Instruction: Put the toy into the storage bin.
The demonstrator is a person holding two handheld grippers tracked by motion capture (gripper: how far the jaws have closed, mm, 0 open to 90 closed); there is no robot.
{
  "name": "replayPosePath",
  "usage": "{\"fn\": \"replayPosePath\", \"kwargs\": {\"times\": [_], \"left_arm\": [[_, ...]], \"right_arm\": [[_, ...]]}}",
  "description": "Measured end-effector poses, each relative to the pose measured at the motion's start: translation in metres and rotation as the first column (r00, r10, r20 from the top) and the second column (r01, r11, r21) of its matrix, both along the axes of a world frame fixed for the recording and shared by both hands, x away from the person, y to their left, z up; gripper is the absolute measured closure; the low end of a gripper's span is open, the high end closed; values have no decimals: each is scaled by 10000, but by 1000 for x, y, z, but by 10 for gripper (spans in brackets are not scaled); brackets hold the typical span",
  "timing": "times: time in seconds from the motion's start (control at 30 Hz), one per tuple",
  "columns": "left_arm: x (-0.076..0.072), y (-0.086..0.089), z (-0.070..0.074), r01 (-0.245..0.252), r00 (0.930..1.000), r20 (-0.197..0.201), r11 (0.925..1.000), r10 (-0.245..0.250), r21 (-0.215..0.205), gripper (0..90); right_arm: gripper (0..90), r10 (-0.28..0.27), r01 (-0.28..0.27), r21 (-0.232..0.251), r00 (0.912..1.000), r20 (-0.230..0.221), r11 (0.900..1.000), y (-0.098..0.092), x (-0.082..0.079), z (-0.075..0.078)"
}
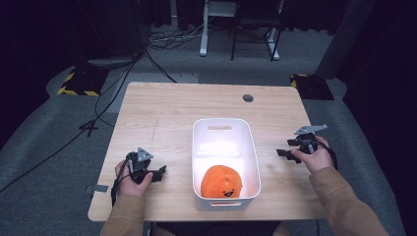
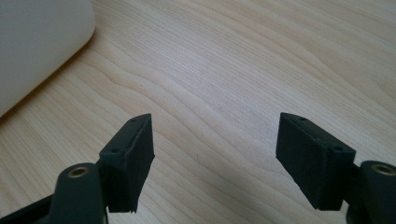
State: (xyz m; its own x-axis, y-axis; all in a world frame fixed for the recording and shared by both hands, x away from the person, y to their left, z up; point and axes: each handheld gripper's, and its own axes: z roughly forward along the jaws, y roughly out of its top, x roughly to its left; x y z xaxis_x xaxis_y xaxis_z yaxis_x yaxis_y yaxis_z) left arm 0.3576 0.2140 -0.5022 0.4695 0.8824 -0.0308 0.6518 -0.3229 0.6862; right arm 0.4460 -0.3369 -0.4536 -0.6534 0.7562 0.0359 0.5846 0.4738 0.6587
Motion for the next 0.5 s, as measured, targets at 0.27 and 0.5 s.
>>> {"fn": "replayPosePath", "kwargs": {"times": [0.27, 0.5], "left_arm": [[0, 0, 0, 0, 10000, 1, 10000, 0, 1, 187], [0, 0, 0, 1, 10000, -1, 10000, -1, 3, 187]], "right_arm": [[286, -91, 90, -125, 9999, -51, 9999, -5, -5, -17], [278, -22, 28, -171, 9994, 347, 9999, -8, -8, -28]]}}
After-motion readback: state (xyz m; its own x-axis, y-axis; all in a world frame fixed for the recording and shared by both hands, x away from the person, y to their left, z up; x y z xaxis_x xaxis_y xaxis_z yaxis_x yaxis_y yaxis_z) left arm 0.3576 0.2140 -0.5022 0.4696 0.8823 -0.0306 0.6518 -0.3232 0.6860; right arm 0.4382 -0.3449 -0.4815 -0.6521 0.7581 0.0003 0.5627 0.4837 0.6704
